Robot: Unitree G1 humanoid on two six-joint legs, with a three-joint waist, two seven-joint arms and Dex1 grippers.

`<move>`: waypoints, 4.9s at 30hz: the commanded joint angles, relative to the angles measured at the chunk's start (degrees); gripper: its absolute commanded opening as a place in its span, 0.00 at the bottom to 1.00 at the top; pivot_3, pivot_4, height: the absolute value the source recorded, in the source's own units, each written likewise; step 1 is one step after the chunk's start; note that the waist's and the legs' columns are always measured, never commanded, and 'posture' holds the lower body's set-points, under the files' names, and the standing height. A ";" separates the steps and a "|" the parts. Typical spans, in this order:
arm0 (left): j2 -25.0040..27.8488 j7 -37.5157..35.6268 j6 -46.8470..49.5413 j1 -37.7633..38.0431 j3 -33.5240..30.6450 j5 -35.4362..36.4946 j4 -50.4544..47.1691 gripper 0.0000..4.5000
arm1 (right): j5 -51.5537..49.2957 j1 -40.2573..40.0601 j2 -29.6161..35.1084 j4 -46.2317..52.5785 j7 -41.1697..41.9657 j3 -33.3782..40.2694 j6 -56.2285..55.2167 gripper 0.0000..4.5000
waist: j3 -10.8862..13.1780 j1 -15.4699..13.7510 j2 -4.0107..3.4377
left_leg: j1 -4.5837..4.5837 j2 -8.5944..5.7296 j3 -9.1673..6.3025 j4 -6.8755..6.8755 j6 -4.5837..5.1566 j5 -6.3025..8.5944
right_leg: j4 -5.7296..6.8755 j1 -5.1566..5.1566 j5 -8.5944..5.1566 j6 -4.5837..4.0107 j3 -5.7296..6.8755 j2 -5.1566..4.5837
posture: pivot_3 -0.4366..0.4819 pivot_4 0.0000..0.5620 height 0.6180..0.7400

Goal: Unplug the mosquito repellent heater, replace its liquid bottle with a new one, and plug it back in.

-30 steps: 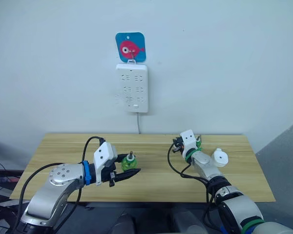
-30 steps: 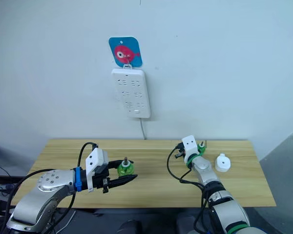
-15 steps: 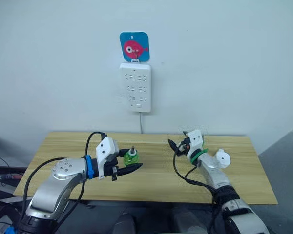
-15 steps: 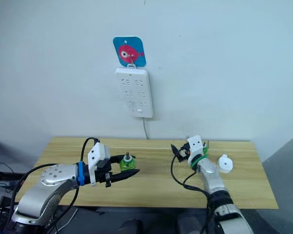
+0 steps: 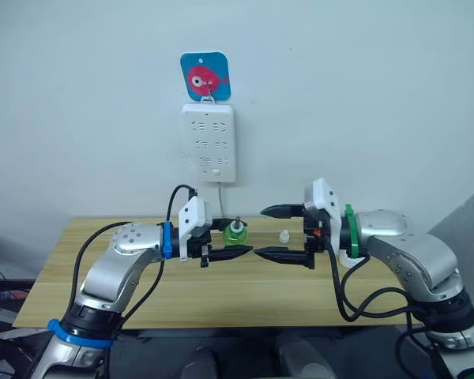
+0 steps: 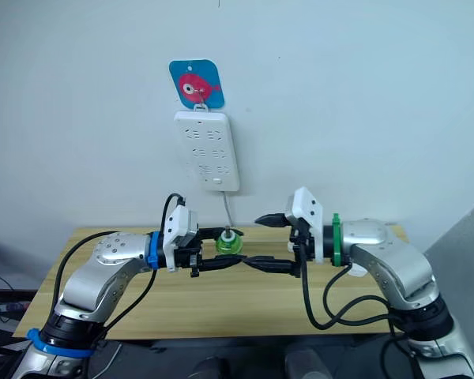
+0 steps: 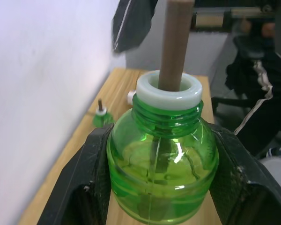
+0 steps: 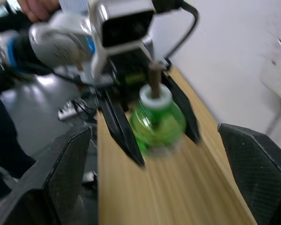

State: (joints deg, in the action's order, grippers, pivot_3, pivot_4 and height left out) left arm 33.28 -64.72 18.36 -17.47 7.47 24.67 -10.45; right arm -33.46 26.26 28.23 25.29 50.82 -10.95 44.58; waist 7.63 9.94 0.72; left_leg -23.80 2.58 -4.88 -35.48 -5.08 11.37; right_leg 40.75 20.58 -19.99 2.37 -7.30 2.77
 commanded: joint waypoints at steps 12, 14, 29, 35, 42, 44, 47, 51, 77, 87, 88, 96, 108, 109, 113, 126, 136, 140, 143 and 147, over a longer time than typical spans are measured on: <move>-2.03 -0.43 0.63 -2.06 -0.08 1.48 -1.27 0.52 | 2.43 2.82 -5.06 -2.14 -3.51 -2.75 -2.59 0.86 | -0.03 1.07 0.04 | -0.02 0.00 -0.09 -0.09 0.00 0.00 | 0.04 -0.02 0.00 0.00 0.08 -0.01 | 0.30 0.10 1.00; -2.27 -0.37 0.65 -2.16 -0.13 1.48 -1.21 0.52 | 3.28 2.91 -4.79 -2.14 -3.31 -3.39 -3.26 0.71 | -0.03 1.14 0.04 | -0.02 0.00 -0.10 -0.09 0.00 0.00 | 0.04 -0.02 0.00 0.00 0.08 0.00 | 0.30 0.10 1.00; -3.61 0.33 0.66 -1.61 -1.26 3.32 -1.58 0.52 | 4.14 3.04 -4.33 -1.98 -2.12 -3.06 -5.37 0.18 | -0.05 1.20 0.06 | -0.03 -0.01 -0.12 -0.24 0.00 0.00 | 0.13 -0.04 0.00 0.00 0.09 0.00 | 0.29 0.08 1.00; -3.49 -0.35 0.72 -2.04 -2.27 3.84 -0.29 0.81 | 3.15 3.09 -4.08 -2.32 -1.93 -0.86 -5.11 0.18 | -0.13 1.27 0.12 | -0.03 -0.01 -0.16 -0.28 0.00 0.00 | 0.16 -0.05 0.01 0.00 0.12 0.00 | 0.29 0.07 1.00; -4.22 4.49 8.66 -0.82 -5.84 9.16 -0.77 1.00 | -7.50 4.30 -5.47 -2.41 -7.07 10.04 3.46 0.18 | -0.20 1.35 0.20 | -0.04 -0.01 -0.17 -0.32 0.00 0.00 | 0.18 -0.06 0.01 0.00 0.13 -0.01 | 0.28 0.06 1.00; -5.81 8.67 15.43 -1.14 -9.02 15.48 -2.27 1.00 | -13.64 4.78 -7.44 -2.46 -11.41 14.71 7.86 0.18 | -0.20 1.37 0.20 | -0.05 -0.01 -0.20 -0.35 0.00 0.00 | 0.22 -0.06 0.01 0.00 0.15 0.00 | 0.28 0.06 1.00; -8.01 14.52 23.29 -2.28 -12.64 23.15 -3.42 1.00 | -20.78 5.39 -10.60 -3.03 -18.02 20.05 11.69 0.18 | -0.24 1.38 0.22 | -0.06 -0.01 -0.26 -0.39 0.00 0.00 | 0.25 -0.08 0.01 0.01 0.19 0.00 | 0.28 0.05 1.00; -11.08 22.84 32.24 -4.52 -16.24 33.56 -4.94 1.00 | -29.86 5.97 -14.72 -3.33 -27.22 24.70 14.45 0.18 | -0.26 1.36 0.22 | -0.12 -0.02 -0.35 -0.47 0.00 0.00 | 0.27 -0.10 0.01 0.01 0.25 0.00 | 0.28 0.04 1.00; -22.16 48.30 34.53 -12.78 -20.05 58.66 -3.43 1.00 | -61.33 4.48 -15.19 -5.39 -52.83 23.89 6.52 0.18 | -0.67 1.36 0.15 | -0.12 -0.06 -0.31 -0.53 0.00 -0.01 | 0.29 -0.12 0.02 0.02 0.19 0.03 | 0.28 0.04 1.00; -21.41 48.83 35.93 -12.10 -18.07 61.16 -3.88 0.80 | -63.26 4.79 -13.54 -4.15 -54.05 21.23 4.05 0.18 | -0.72 1.36 0.14 | -0.11 -0.06 -0.29 -0.53 0.00 -0.01 | 0.29 -0.11 0.02 0.02 0.17 0.03 | 0.27 0.04 1.00; -21.38 48.99 35.92 -12.09 -18.02 61.61 -3.85 0.80 | -63.42 4.77 -13.43 -4.06 -54.17 20.99 3.76 0.18 | -0.72 1.35 0.13 | -0.11 -0.06 -0.29 -0.53 0.00 -0.01 | 0.29 -0.11 0.02 0.02 0.18 0.03 | 0.27 0.04 1.00; -21.17 50.24 35.88 -12.39 -17.96 65.30 -3.54 0.80 | -63.64 4.42 -12.68 -3.45 -54.32 19.55 2.59 0.18 | -0.73 1.32 0.14 | -0.12 -0.06 -0.28 -0.52 0.00 0.00 | 0.27 -0.11 0.02 0.02 0.17 0.04 | 0.27 0.05 1.00; -20.39 50.95 35.38 -10.25 -18.21 66.28 -3.43 0.80 | -63.33 4.10 -12.24 -3.93 -53.74 18.96 1.53 0.18 | -0.73 1.32 0.13 | -0.12 -0.07 -0.28 -0.52 0.00 0.00 | 0.26 -0.11 0.02 0.02 0.15 0.04 | 0.27 0.06 1.00; -20.32 50.97 35.37 -10.04 -18.28 66.43 -3.47 0.80 | -63.29 4.05 -12.19 -3.98 -53.64 18.96 1.47 0.18 | -0.73 1.31 0.13 | -0.12 -0.06 -0.28 -0.52 0.00 0.00 | 0.26 -0.11 0.02 0.02 0.16 0.04 | 0.27 0.06 1.00; -20.40 51.47 34.78 -9.90 -18.65 67.26 -3.23 0.80 | -63.17 3.96 -12.05 -4.10 -53.37 18.87 1.34 0.18 | -0.73 1.30 0.13 | -0.12 -0.07 -0.27 -0.52 0.00 0.00 | 0.26 -0.11 0.02 0.02 0.15 0.04 | 0.28 0.05 1.00; -19.40 51.05 34.57 -9.09 -18.00 69.75 -2.55 0.72 | -63.45 4.91 -11.93 -4.50 -53.57 18.72 1.18 0.18 | -0.73 1.28 0.13 | -0.12 -0.06 -0.26 -0.52 0.00 0.00 | 0.25 -0.10 0.02 0.02 0.14 0.04 | 0.28 0.04 1.00; -19.71 50.67 33.77 -9.32 -17.62 69.26 -1.90 0.50 | -63.15 4.31 -12.02 -3.95 -53.37 17.88 1.13 0.18 | -0.74 1.28 0.13 | -0.12 -0.07 -0.25 -0.51 0.00 0.00 | 0.24 -0.10 0.02 0.02 0.13 0.04 | 0.28 0.04 1.00; -19.64 50.46 33.48 -8.86 -17.65 68.36 -1.94 0.50 | -63.62 3.57 -11.53 -3.67 -53.07 17.51 1.57 0.18 | -0.74 1.28 0.13 | -0.12 -0.07 -0.25 -0.51 0.00 0.00 | 0.24 -0.10 0.02 0.02 0.13 0.04 | 0.28 0.04 1.00; -19.27 50.00 33.51 -8.42 -17.77 67.59 -1.92 0.50 | -64.02 3.16 -11.40 -3.49 -52.79 17.72 1.26 0.35 | -0.74 1.28 0.13 | -0.12 -0.07 -0.25 -0.51 0.00 0.00 | 0.24 -0.10 0.02 0.02 0.13 0.04 | 0.28 0.04 1.00; -18.98 49.60 33.62 -7.88 -18.00 67.28 -2.13 0.50 | -63.85 2.48 -10.23 -3.32 -52.58 18.15 1.18 0.64 | -0.74 1.28 0.13 | -0.12 -0.06 -0.26 -0.51 0.00 0.00 | 0.24 -0.09 0.02 0.02 0.13 0.04 | 0.28 0.05 1.00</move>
State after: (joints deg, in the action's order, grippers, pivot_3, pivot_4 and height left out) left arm 13.94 -14.47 52.88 -25.03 -10.19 91.92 -11.39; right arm -95.91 28.49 17.46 19.85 -2.56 6.62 45.97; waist 6.90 11.22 0.85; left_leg -23.93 2.51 -5.12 -35.98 -5.08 11.37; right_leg 40.99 20.48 -19.98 2.39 -7.19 2.81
